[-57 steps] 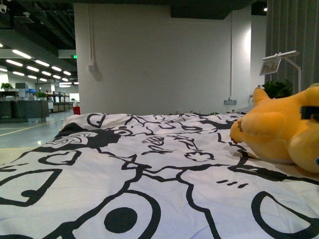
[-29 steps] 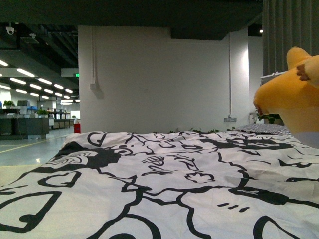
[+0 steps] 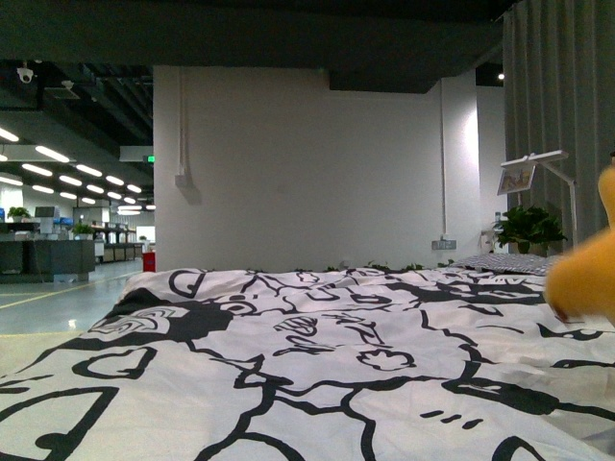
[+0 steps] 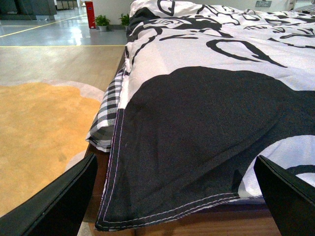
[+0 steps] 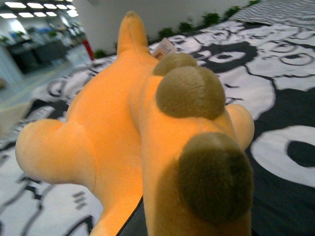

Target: Put away toys

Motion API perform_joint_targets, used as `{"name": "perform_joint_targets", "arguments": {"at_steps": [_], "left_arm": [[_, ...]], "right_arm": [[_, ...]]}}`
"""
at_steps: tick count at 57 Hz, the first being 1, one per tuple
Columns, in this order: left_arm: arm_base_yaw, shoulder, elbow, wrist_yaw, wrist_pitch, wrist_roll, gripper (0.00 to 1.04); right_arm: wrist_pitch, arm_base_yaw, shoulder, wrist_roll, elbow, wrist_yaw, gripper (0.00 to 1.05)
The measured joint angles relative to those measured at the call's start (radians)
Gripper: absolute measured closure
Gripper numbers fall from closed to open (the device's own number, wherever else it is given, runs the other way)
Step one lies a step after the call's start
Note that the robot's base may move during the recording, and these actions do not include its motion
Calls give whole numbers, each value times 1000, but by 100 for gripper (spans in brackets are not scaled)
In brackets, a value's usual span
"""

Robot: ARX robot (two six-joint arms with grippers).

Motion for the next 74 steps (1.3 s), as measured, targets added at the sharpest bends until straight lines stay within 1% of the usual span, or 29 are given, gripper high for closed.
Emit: {"name": "perform_joint_targets", "arguments": {"at_steps": [7, 11, 21, 30, 32, 33, 36, 43, 74], "left_arm": [[0, 0, 0, 0, 0, 0, 6], [0, 0, 0, 0, 0, 0, 6], [0, 0, 0, 0, 0, 0, 6], [0, 0, 0, 0, 0, 0, 6], [0, 0, 0, 0, 0, 0, 6], [0, 0, 0, 0, 0, 0, 6], [0, 0, 0, 0, 0, 0, 6], [0, 0, 0, 0, 0, 0, 6], [0, 0, 0, 0, 0, 0, 6]], "right_arm": [[46, 69, -82, -87, -148, 80, 97], [73, 112, -138, -107, -217, 118, 97], [102, 172, -220, -122, -319, 179, 97], [109, 208, -274, -124, -377, 214, 97], [109, 226, -286, -124, -388, 244, 97], [109, 247, -293, -124, -394, 277, 97], [109, 297, -315, -125, -412, 319, 97], [108, 320, -350, -126, -443, 322, 97], [51, 323, -490, -126, -517, 325, 97]]}}
